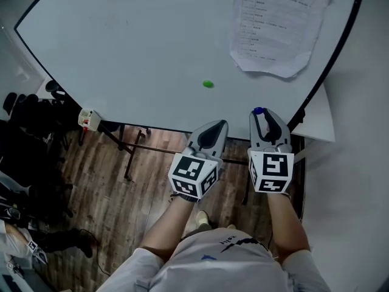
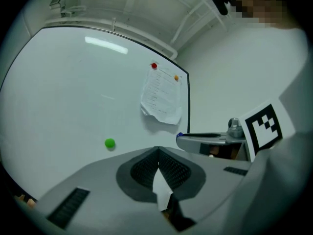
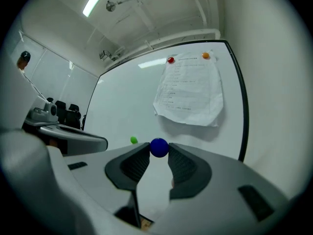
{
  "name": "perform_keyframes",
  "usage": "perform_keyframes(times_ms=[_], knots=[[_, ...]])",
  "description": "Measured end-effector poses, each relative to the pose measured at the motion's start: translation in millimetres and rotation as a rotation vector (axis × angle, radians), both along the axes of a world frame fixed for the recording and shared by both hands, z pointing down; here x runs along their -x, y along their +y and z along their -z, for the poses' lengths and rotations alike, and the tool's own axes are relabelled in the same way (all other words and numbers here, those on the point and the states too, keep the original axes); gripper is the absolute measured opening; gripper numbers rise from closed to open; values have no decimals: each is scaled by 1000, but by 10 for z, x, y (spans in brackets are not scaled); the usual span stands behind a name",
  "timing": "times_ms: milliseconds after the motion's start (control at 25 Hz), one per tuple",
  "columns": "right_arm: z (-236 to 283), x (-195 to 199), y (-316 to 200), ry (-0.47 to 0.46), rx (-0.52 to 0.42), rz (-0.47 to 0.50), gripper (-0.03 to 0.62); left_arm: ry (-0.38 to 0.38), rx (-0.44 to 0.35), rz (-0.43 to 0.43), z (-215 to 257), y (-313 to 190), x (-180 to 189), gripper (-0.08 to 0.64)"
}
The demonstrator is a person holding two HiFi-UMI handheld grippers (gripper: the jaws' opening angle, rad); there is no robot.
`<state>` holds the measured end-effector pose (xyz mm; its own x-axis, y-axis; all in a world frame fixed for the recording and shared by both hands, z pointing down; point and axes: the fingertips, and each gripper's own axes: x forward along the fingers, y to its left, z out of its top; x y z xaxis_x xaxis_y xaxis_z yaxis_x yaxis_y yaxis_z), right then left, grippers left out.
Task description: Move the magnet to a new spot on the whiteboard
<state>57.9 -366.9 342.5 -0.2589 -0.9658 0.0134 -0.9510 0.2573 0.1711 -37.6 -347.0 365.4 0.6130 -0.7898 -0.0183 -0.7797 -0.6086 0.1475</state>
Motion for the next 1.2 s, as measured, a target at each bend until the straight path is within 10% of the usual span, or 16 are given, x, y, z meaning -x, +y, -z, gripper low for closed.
perform_keyframes(times_ms=[1200], knots=[[439,-800,298,11,-71,-5,126,27,-56,-55,459,260,-846,9]])
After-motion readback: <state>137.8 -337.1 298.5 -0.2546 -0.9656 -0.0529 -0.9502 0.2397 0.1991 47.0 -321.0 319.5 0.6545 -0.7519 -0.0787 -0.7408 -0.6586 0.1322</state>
